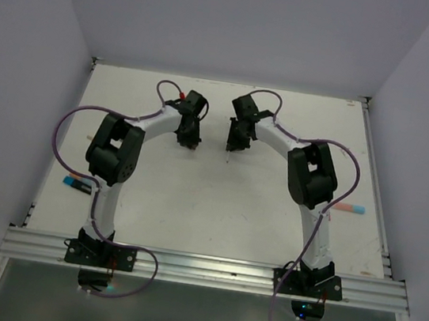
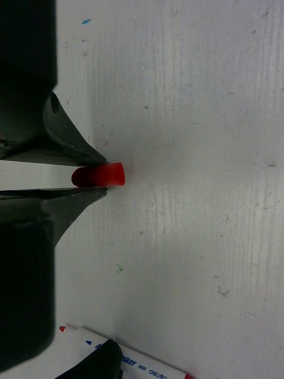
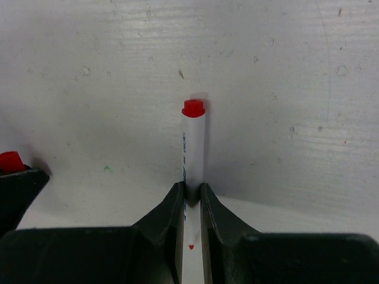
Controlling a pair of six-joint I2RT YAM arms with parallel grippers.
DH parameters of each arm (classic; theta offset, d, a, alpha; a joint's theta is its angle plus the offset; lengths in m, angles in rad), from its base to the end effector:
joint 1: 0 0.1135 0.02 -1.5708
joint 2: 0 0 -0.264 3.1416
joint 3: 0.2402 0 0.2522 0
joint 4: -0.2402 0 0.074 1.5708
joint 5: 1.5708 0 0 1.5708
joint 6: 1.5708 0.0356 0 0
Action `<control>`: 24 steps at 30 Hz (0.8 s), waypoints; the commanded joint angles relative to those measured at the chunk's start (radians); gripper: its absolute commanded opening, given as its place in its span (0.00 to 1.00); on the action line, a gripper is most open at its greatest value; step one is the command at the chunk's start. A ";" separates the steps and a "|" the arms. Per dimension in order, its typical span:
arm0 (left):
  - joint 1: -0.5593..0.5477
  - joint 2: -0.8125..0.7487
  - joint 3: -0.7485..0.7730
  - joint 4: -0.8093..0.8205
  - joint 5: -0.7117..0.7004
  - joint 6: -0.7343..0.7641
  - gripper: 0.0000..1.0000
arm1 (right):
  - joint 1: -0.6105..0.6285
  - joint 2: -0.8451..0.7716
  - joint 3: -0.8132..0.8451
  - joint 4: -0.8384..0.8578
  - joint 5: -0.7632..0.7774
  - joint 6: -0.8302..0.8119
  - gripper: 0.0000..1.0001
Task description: Open the pen caps
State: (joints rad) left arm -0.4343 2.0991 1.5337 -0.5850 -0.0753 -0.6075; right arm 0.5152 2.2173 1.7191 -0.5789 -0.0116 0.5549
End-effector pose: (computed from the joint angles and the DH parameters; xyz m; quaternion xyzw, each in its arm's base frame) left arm 0.3973 -0.1813 0.1610 -0.0923 0.9730 -0.0718 0.1992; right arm 0.4130 0.2343 0.1634 0.0178 0.9695 0.1294 0.2073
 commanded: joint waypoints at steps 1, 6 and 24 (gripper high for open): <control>-0.004 0.048 0.008 -0.091 -0.040 0.015 0.22 | 0.005 0.036 0.057 -0.010 0.048 -0.012 0.00; -0.004 0.062 0.006 -0.098 -0.040 0.023 0.31 | 0.006 0.045 0.070 -0.022 0.058 -0.030 0.11; -0.003 -0.117 -0.013 -0.093 -0.127 0.052 0.68 | -0.015 -0.080 0.119 -0.055 0.070 -0.055 0.58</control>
State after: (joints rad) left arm -0.4397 2.0789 1.5345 -0.6529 -0.1596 -0.5777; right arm 0.5159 2.2341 1.7950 -0.6140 0.0269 0.5152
